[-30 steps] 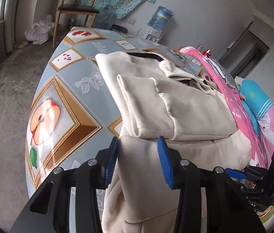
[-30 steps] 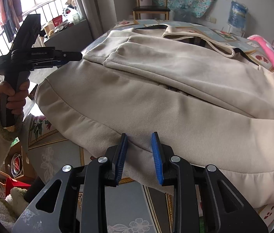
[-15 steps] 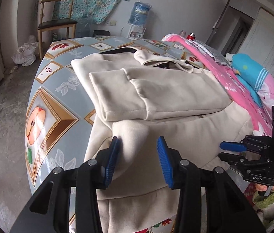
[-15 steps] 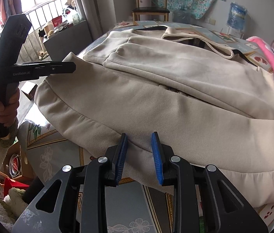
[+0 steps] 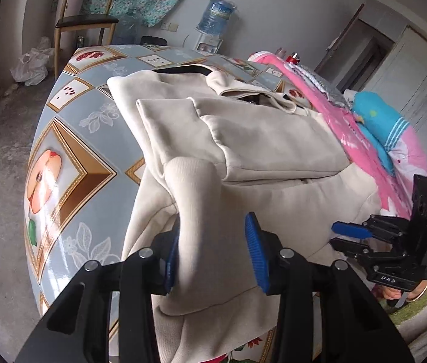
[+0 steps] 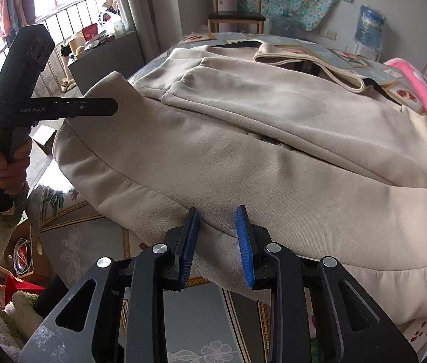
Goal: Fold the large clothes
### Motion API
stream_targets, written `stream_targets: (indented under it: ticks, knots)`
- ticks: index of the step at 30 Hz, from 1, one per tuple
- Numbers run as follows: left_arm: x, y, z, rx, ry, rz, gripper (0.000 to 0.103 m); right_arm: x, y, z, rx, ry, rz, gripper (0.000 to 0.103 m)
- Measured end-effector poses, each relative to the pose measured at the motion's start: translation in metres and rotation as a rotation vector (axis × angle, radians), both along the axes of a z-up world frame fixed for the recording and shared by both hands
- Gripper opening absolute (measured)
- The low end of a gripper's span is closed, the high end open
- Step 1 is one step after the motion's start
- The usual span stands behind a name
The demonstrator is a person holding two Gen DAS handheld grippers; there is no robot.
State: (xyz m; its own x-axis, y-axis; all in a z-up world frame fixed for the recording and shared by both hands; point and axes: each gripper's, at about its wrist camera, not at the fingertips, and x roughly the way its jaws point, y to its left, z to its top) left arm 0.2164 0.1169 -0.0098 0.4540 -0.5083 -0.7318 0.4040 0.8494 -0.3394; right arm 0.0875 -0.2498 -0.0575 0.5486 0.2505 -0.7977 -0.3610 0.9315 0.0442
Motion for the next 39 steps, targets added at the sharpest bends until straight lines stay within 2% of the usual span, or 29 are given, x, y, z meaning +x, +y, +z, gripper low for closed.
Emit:
stream_targets:
  ticks: [1,2,6,8,9,11,14,16,21,25,28,35,39]
  knots:
    - [0.002,-0.003,-0.004,0.05,0.011,0.017,0.039,0.0,0.0,0.0,0.0,0.0,-0.001,0.025]
    - [0.006,-0.007,-0.009,0.109,0.029,0.037,0.034,0.0,0.0,0.0,0.0,0.0,-0.001,0.025]
    - [0.002,-0.024,-0.007,0.214,-0.005,0.062,0.026,-0.001,-0.006,0.004,0.047,0.017,-0.007,0.032]
    - [-0.006,-0.038,-0.007,0.298,-0.05,0.073,0.022,-0.004,-0.018,0.011,0.097,0.013,-0.021,0.063]
    - [-0.009,-0.046,-0.007,0.348,-0.073,0.08,0.022,-0.007,-0.027,0.017,0.112,-0.008,-0.041,0.067]
    - [-0.016,-0.056,-0.007,0.43,-0.115,0.087,0.021,-0.012,-0.05,0.029,0.142,-0.043,-0.081,0.068]
    - [-0.017,-0.064,-0.009,0.498,-0.135,0.109,0.021,-0.009,-0.097,0.041,0.165,-0.06,-0.189,0.071]
    - [-0.015,-0.066,-0.01,0.517,-0.137,0.119,0.021,0.0,-0.133,0.046,0.173,-0.06,-0.286,0.071]
    - [-0.015,-0.067,-0.01,0.528,-0.137,0.145,0.021,0.032,-0.213,0.044,0.271,-0.023,-0.484,0.069]
    - [-0.016,-0.067,-0.009,0.519,-0.126,0.159,0.021,0.051,-0.245,0.019,0.316,0.098,-0.579,0.055]
    - [-0.015,-0.066,-0.009,0.511,-0.12,0.162,0.021,0.048,-0.245,0.005,0.349,0.162,-0.559,0.049]
    - [-0.015,-0.066,-0.009,0.515,-0.123,0.155,0.021,0.036,-0.228,0.02,0.239,0.101,-0.503,0.045]
    - [-0.015,-0.066,-0.009,0.512,-0.123,0.154,0.021,0.035,-0.23,0.021,0.278,0.107,-0.497,0.041]
